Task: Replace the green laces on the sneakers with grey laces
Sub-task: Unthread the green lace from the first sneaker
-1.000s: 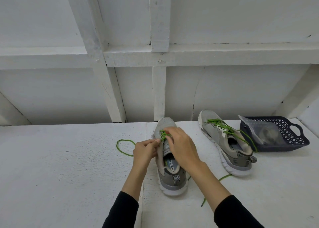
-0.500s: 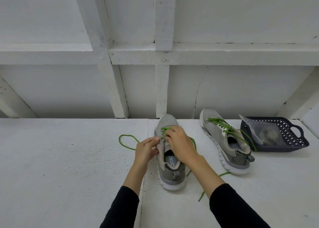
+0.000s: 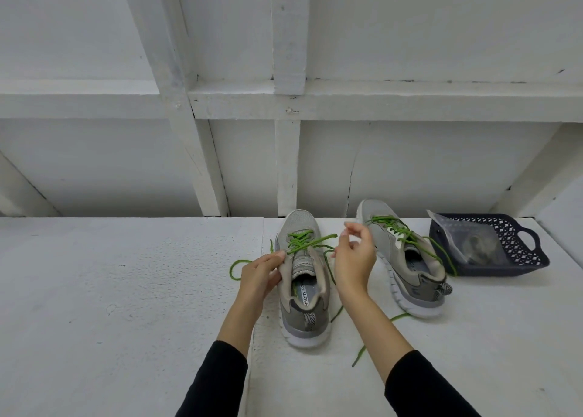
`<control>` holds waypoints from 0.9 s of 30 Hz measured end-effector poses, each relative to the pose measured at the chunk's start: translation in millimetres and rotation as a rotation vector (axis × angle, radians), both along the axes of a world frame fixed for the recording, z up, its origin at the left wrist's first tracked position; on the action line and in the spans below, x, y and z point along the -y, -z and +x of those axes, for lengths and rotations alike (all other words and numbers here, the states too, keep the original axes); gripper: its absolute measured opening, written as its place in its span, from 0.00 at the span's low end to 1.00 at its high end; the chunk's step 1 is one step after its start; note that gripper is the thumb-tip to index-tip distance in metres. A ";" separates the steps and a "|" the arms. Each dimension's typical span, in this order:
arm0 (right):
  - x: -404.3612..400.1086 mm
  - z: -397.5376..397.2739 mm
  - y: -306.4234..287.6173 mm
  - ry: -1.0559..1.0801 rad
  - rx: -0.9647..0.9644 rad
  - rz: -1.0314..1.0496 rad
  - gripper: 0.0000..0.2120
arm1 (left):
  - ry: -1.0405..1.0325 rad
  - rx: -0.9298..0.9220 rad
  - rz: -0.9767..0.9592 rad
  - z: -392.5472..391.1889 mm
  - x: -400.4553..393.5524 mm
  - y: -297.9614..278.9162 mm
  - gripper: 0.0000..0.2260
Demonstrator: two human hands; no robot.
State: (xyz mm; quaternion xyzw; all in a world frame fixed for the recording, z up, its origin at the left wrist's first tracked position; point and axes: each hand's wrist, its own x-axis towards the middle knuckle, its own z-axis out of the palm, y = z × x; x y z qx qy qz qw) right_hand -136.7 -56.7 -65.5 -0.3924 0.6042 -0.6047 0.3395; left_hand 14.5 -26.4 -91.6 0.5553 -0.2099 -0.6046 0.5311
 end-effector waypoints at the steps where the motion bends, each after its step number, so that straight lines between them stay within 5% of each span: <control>1: 0.6 0.3 -4.5 -0.023 -0.052 -0.064 0.10 | 0.000 0.002 0.002 -0.2 0.3 1.5 0.11; 7: 3.5 11.8 -11.4 -0.570 -0.565 -0.075 0.10 | 0.024 -0.031 -0.034 0.8 -0.2 4.7 0.13; 11: 3.1 14.8 -2.0 -0.673 -0.945 -0.028 0.11 | 0.015 -0.025 -0.046 0.3 -2.0 7.5 0.12; 13: 3.4 14.7 -3.6 -0.675 -0.988 -0.039 0.09 | 0.008 -0.014 -0.046 -0.8 -2.9 7.8 0.12; 19: 9.9 4.4 -10.1 -0.509 -0.458 0.064 0.07 | 0.002 -0.011 -0.068 1.1 -1.0 10.8 0.12; 22: 8.2 -9.1 -20.8 -0.423 0.290 0.053 0.10 | 0.007 -0.009 -0.061 1.3 0.2 12.5 0.11; 24: 8.5 -20.7 -28.8 -0.373 0.605 0.017 0.11 | 0.008 -0.007 -0.064 0.8 0.2 12.1 0.11; 27: 13.2 -30.8 -26.4 -0.304 0.387 0.057 0.12 | 0.016 -0.023 -0.068 1.3 -0.5 11.9 0.11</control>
